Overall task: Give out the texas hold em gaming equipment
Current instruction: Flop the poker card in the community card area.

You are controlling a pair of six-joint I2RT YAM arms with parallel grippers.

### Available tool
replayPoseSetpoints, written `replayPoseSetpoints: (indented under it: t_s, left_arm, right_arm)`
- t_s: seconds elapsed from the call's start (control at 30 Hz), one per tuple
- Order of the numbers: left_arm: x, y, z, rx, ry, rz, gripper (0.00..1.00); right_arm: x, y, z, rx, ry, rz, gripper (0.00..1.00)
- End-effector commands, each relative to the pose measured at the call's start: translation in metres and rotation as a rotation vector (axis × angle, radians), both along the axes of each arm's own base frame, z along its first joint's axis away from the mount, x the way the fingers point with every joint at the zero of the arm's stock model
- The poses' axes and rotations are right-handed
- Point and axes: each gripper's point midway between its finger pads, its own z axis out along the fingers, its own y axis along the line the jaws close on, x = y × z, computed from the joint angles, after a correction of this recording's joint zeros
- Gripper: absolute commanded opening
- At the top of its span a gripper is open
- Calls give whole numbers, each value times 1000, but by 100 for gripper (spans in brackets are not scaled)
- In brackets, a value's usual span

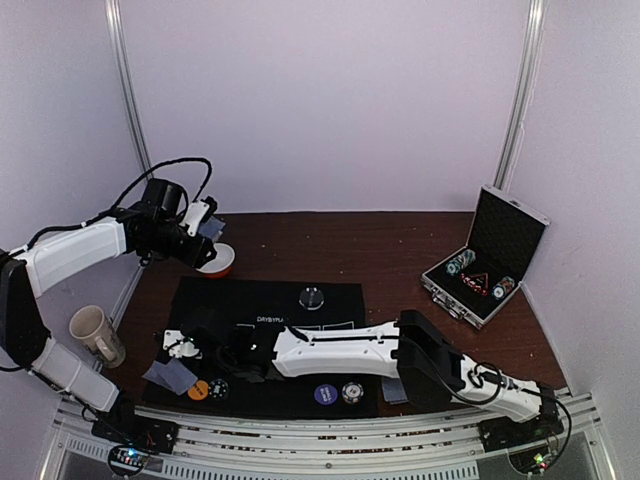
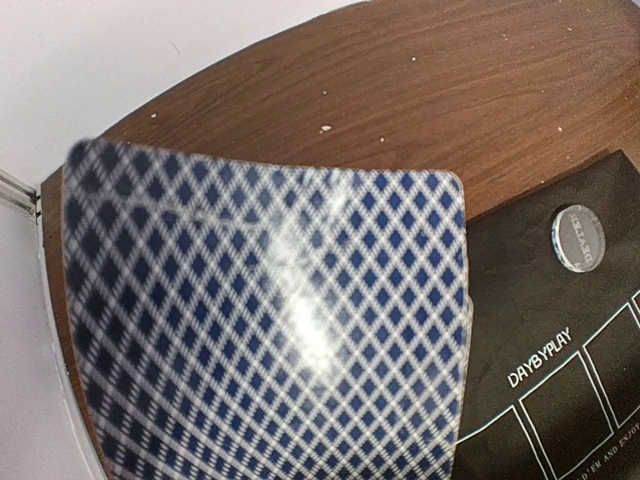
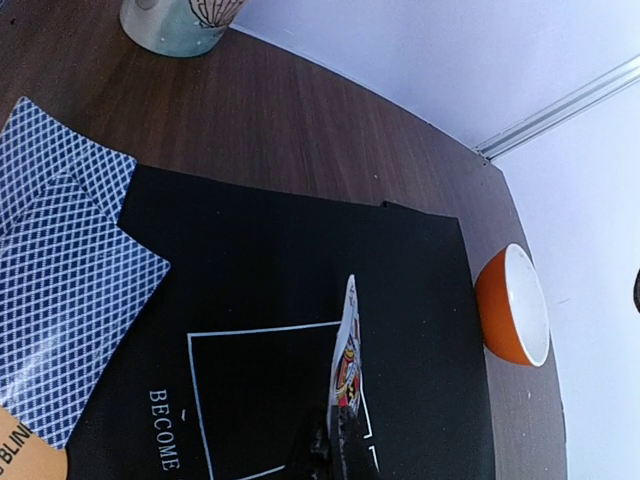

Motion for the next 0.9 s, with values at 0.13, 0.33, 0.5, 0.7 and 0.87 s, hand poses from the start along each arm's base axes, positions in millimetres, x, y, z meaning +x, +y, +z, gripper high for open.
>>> replayPoseSetpoints:
  t_s: [0.13, 0.33, 0.5, 0.7, 0.87]
  left_arm:
    - [5, -2, 13, -34, -58, -4, 46]
    - [6, -4, 12, -39, -53, -9, 46]
    - [5, -4, 11, -36, -50, -9, 46]
    - [5, -4, 12, -37, -52, -9, 46]
    - [5, -4, 10, -38, -48, -10, 46]
  right_arm:
    - [21, -16, -29, -29, 55, -118, 0]
    - [19, -19, -43, -62, 79, -121, 0]
    - [12, -12, -36, -8, 151, -106, 0]
    - [5, -10, -43, 8, 218, -105, 8]
    - [2, -8, -39, 28, 242, -101, 14]
